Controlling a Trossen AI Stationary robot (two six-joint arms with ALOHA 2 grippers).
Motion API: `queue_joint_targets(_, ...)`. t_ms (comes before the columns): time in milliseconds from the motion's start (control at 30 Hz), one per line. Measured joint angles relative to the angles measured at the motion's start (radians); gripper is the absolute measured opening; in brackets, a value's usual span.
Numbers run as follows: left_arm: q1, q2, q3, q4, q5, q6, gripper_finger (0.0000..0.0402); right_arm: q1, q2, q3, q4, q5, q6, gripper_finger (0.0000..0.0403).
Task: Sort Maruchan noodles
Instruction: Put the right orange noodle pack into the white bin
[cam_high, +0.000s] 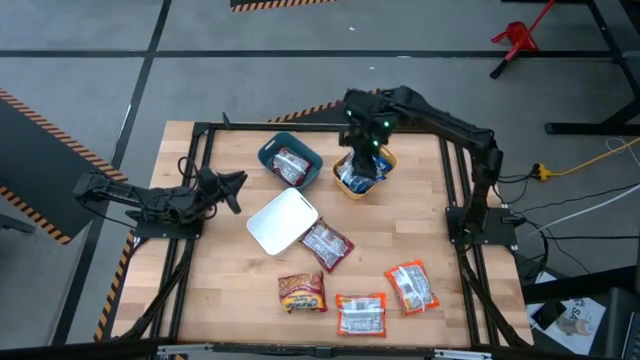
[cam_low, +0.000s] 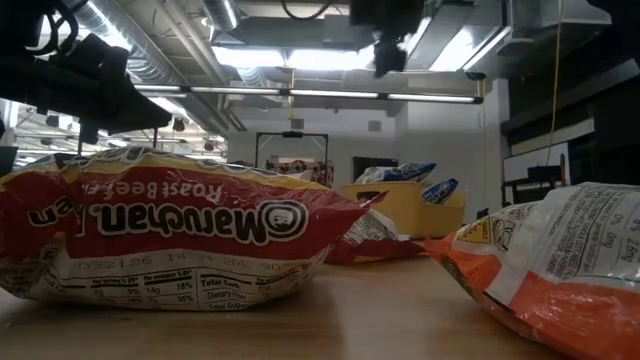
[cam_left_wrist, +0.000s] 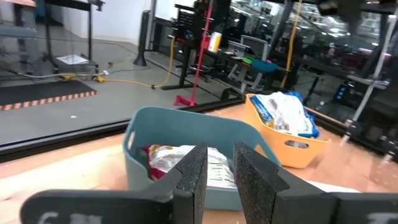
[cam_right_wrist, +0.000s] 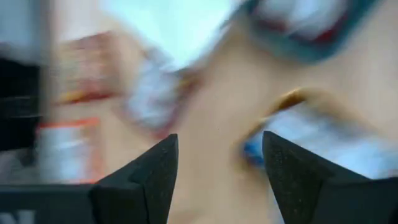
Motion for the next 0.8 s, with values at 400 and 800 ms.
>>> queue_joint_targets(400,0.000,0.000,0.000,0.002,0.055,0.000,0.0073,0.449,-0.249,-0.304,-0.075,0.236,0.649,0.0187)
queue_joint_targets(800,0.000,0.000,0.000,0.005,0.126,-0.006,0.0073,1.001,-0.358,-0.832,0.490,0.289,1.724,0.0271)
